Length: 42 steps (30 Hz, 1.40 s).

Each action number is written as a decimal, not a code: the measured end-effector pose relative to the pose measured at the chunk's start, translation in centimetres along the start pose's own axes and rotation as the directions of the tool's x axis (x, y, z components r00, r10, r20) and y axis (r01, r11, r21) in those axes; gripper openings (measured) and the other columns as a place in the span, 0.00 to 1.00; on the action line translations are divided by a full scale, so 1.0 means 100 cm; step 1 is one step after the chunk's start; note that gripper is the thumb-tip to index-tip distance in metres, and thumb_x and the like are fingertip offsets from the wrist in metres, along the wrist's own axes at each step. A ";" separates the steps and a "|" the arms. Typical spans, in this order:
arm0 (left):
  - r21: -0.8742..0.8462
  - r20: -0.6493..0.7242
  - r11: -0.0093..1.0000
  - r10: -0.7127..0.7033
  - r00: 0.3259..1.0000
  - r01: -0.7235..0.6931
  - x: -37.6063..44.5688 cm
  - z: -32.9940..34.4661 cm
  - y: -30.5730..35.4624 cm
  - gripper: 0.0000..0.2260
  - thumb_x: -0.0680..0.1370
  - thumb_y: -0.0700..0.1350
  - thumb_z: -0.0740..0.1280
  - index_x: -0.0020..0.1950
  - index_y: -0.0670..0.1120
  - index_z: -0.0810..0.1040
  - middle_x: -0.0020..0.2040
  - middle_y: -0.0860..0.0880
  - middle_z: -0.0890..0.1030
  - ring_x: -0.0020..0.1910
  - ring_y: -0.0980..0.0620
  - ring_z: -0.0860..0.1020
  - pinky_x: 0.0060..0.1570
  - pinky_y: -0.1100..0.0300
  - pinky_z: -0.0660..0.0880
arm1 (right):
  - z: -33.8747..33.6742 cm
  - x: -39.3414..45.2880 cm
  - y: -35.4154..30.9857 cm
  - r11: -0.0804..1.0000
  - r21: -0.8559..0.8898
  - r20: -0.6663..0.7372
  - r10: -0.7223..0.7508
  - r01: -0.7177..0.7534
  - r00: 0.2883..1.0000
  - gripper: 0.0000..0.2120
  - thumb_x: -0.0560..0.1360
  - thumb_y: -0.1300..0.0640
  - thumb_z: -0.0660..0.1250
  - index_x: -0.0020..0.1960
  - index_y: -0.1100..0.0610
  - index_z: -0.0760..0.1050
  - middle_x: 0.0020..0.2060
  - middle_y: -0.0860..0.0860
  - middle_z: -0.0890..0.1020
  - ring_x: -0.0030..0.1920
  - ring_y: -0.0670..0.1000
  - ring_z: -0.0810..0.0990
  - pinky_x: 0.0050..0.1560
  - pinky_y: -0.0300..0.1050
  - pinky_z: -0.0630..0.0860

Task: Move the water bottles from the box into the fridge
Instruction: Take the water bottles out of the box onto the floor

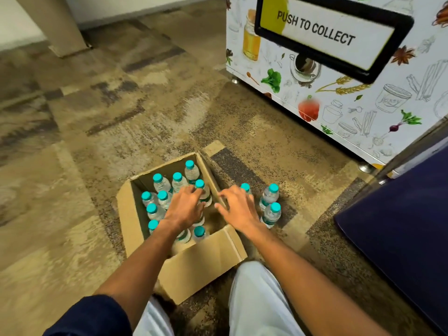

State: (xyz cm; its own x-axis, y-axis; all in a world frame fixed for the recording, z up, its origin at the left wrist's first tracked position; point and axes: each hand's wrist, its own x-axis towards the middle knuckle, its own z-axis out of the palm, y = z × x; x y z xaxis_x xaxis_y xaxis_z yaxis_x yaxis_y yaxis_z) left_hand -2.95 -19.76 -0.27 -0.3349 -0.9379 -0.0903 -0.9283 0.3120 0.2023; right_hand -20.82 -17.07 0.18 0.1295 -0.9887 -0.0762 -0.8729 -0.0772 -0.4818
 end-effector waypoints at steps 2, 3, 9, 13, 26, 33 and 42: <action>0.032 0.064 0.997 -0.076 0.995 0.074 -0.016 0.000 -0.022 0.19 0.79 0.51 0.64 0.69 0.49 0.71 0.64 0.45 0.75 0.60 0.45 0.73 0.57 0.51 0.74 | 0.012 -0.001 -0.022 0.999 -0.033 0.138 -0.030 0.035 0.990 0.16 0.76 0.44 0.68 0.62 0.48 0.76 0.59 0.50 0.77 0.61 0.53 0.74 0.62 0.56 0.68; 0.054 0.108 0.993 -0.109 0.988 0.104 -0.024 0.000 -0.032 0.18 0.79 0.51 0.64 0.69 0.49 0.72 0.65 0.45 0.75 0.60 0.45 0.74 0.57 0.51 0.75 | 0.018 -0.003 -0.032 0.998 -0.052 0.188 -0.036 0.047 0.982 0.16 0.75 0.44 0.69 0.60 0.48 0.76 0.58 0.50 0.78 0.61 0.54 0.75 0.61 0.56 0.68; 0.195 0.206 0.972 -0.167 0.964 0.127 -0.059 0.009 -0.054 0.20 0.78 0.50 0.65 0.70 0.51 0.70 0.64 0.44 0.76 0.60 0.45 0.75 0.57 0.53 0.76 | 0.053 -0.011 -0.062 0.977 -0.210 0.356 0.060 0.017 0.933 0.18 0.75 0.45 0.69 0.62 0.51 0.75 0.61 0.54 0.75 0.62 0.56 0.75 0.63 0.58 0.64; 0.196 0.168 0.971 -0.174 0.970 0.140 -0.060 0.013 -0.046 0.18 0.78 0.48 0.67 0.68 0.51 0.72 0.61 0.45 0.77 0.57 0.46 0.76 0.55 0.54 0.76 | 0.062 -0.015 -0.064 0.989 -0.147 0.320 0.078 -0.031 0.944 0.13 0.77 0.52 0.69 0.60 0.52 0.76 0.61 0.54 0.74 0.59 0.56 0.76 0.62 0.53 0.71; -0.346 -0.226 0.938 -0.098 0.969 0.014 -0.023 -0.075 -0.007 0.08 0.71 0.47 0.71 0.42 0.46 0.73 0.37 0.50 0.76 0.34 0.53 0.72 0.32 0.62 0.67 | -0.056 0.018 -0.066 0.981 0.126 0.026 -0.149 0.145 0.989 0.13 0.72 0.55 0.73 0.53 0.60 0.77 0.51 0.54 0.74 0.51 0.50 0.72 0.51 0.42 0.74; -0.318 -0.428 0.940 -0.023 0.904 -0.127 0.036 -0.108 0.030 0.08 0.74 0.48 0.72 0.45 0.45 0.76 0.38 0.50 0.75 0.36 0.52 0.71 0.35 0.60 0.63 | -0.122 0.059 -0.019 0.980 0.131 -0.341 -0.096 0.148 0.935 0.10 0.72 0.57 0.73 0.52 0.59 0.79 0.47 0.53 0.77 0.46 0.50 0.74 0.47 0.42 0.70; -0.343 -0.195 0.939 -0.094 0.976 0.022 0.107 -0.037 0.063 0.14 0.73 0.42 0.74 0.57 0.43 0.81 0.52 0.42 0.79 0.52 0.44 0.76 0.51 0.53 0.72 | -0.076 0.089 0.072 0.993 0.101 -0.204 0.083 -0.064 0.975 0.11 0.74 0.62 0.71 0.56 0.58 0.78 0.52 0.56 0.74 0.52 0.56 0.74 0.54 0.52 0.73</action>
State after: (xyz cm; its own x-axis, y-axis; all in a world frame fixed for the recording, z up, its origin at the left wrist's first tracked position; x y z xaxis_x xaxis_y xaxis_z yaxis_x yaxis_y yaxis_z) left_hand -11.82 -28.41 3.62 -0.2079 -0.9747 0.0825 -0.8237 0.2199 0.5226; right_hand -29.51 -27.38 2.68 -0.0423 -0.9971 0.0632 -0.8273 -0.0005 -0.5617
